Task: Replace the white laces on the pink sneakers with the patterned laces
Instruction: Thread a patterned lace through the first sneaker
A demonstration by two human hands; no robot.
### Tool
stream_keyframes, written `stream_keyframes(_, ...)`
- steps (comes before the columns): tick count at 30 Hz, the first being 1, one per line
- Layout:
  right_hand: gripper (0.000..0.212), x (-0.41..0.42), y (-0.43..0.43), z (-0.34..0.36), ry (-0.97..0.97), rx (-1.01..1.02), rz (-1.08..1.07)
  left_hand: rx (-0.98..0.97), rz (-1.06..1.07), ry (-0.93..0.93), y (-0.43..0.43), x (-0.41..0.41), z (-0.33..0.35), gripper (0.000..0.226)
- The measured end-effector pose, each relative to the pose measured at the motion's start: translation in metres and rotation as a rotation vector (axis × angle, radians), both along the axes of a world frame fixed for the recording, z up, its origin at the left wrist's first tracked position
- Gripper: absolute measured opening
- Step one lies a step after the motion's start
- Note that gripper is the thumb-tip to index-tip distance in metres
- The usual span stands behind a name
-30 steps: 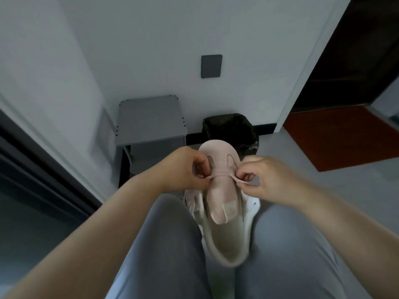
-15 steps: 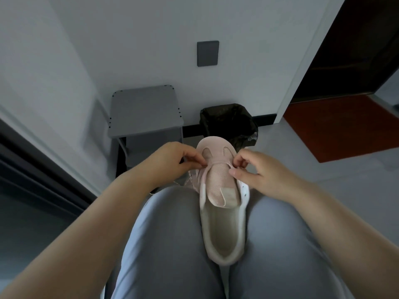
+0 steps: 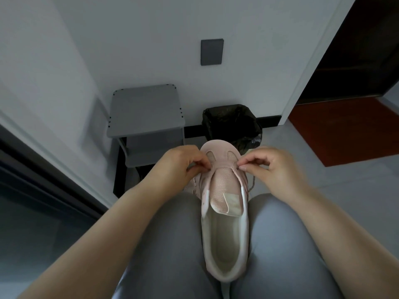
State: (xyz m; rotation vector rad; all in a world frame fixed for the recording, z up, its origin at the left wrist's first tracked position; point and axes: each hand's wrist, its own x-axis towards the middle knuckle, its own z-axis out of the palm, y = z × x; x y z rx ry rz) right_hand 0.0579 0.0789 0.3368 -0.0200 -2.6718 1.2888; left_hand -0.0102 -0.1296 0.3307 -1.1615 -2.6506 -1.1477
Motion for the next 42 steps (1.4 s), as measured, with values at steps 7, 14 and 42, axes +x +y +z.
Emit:
stream_keyframes(7,0.015,0.002,-0.006,0.003,-0.025,-0.038,0.004,0.058,0.212,0.103,0.004,0.019,-0.006,0.029)
stream_keyframes(14,0.036,0.014,-0.019,0.010,0.029,0.247,-0.037,0.110,0.337,-0.141,0.011,0.045,0.005,0.034)
stream_keyframes(42,0.011,-0.015,-0.047,0.029,0.253,1.148,0.394,0.143,0.265,-0.255,0.013,0.042,0.005,0.033)
